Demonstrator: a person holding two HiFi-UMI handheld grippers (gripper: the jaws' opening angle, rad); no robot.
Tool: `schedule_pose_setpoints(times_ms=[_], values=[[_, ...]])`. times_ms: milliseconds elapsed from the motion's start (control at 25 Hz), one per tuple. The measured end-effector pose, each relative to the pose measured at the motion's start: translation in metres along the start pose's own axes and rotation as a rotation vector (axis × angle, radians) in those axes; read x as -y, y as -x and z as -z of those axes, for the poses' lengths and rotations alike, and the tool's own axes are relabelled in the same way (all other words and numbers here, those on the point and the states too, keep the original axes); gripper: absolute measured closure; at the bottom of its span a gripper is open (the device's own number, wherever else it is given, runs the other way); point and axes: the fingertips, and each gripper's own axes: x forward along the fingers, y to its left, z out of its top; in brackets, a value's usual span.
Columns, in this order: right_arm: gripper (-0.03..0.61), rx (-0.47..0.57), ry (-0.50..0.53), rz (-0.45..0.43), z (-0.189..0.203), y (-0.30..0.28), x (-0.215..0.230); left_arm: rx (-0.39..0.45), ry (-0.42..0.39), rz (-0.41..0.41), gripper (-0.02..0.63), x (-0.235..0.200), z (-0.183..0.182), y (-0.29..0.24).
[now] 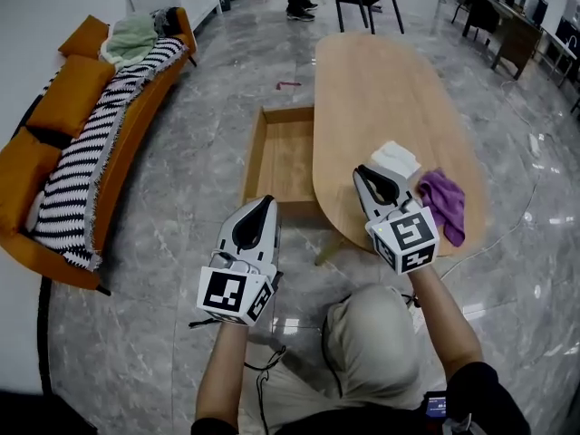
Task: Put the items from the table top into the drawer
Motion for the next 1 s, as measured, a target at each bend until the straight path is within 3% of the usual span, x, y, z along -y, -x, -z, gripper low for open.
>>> schedule_pose_setpoints(times_ms=[320,760,1000], values=[[0.552,-0.074,-0.027,0.058,0.021,0.033,0.033,-0.026,-0.023,0.119,0.609,0.044,0.0,-0.016],[0.361,-0.183,-0.088,0.088,0.056,0.044,0.071,-0.026,-0.027,0.182,0.609,0.07,0.001,-0.043],[0.298,-0.236,-0.116,0.113,0.073,0.037,0.089,-0.024,-0.022,0.209,0.609,0.078,0.006,-0.066]])
